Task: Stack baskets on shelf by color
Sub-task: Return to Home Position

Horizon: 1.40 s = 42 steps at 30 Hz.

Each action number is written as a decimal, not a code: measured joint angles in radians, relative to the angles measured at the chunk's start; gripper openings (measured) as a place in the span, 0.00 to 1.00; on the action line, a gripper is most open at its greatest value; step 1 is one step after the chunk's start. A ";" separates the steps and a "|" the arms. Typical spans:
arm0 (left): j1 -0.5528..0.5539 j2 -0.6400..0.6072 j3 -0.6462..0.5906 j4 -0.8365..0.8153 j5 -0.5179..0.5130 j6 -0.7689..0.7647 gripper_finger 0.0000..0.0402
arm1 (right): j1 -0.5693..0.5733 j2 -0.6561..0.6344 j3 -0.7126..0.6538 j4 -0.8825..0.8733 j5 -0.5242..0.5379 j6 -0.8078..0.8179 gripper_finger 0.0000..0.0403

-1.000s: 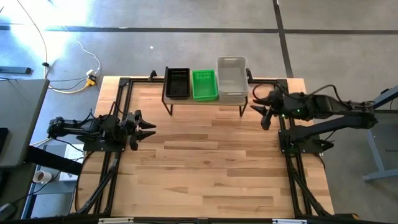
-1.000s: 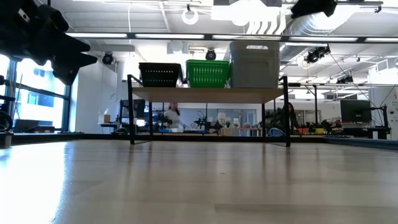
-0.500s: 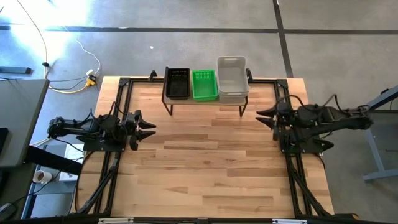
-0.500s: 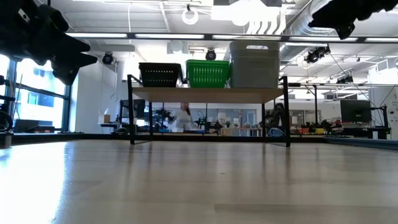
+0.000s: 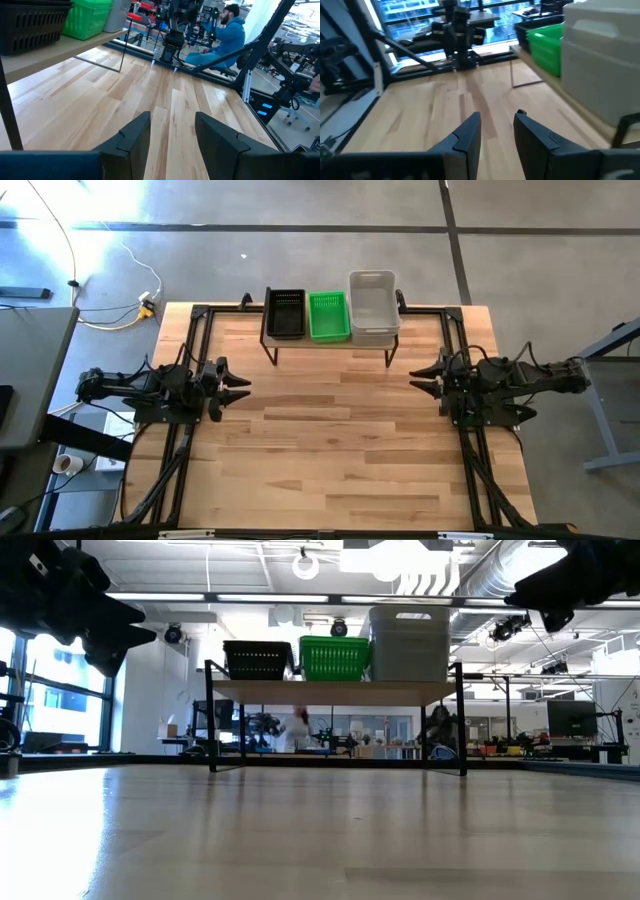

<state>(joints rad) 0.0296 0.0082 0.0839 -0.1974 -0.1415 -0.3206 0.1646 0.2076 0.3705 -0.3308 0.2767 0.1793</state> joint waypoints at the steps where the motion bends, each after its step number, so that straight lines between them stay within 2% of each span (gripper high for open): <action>1: 0.000 0.000 0.000 0.000 0.000 0.000 0.36 | 0.000 -0.010 -0.017 0.012 -0.014 0.002 0.26; 6: 0.000 0.000 0.000 0.000 0.000 0.000 0.36 | 0.000 -0.065 -0.107 0.113 -0.071 0.004 0.26; 15: 0.000 0.000 0.000 0.000 0.000 0.000 0.36 | 0.000 -0.204 -0.263 0.191 -0.085 0.055 0.26; 19: 0.000 0.000 0.000 0.000 0.001 0.000 0.36 | 0.000 -0.201 -0.307 0.220 -0.083 0.089 0.26; 28: 0.000 0.000 0.001 0.001 0.002 0.000 0.36 | 0.000 -0.196 -0.312 0.232 -0.069 0.127 0.26; 35: 0.000 0.000 0.001 0.001 0.001 0.000 0.36 | 0.000 -0.194 -0.312 0.231 -0.070 0.021 0.26; 42: 0.000 0.000 0.001 0.000 0.000 0.000 0.36 | 0.000 -0.194 -0.312 0.231 -0.070 0.048 0.26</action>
<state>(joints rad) 0.0293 0.0082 0.0845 -0.1970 -0.1417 -0.3210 0.1642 0.0133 0.0586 -0.1002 0.2070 0.2270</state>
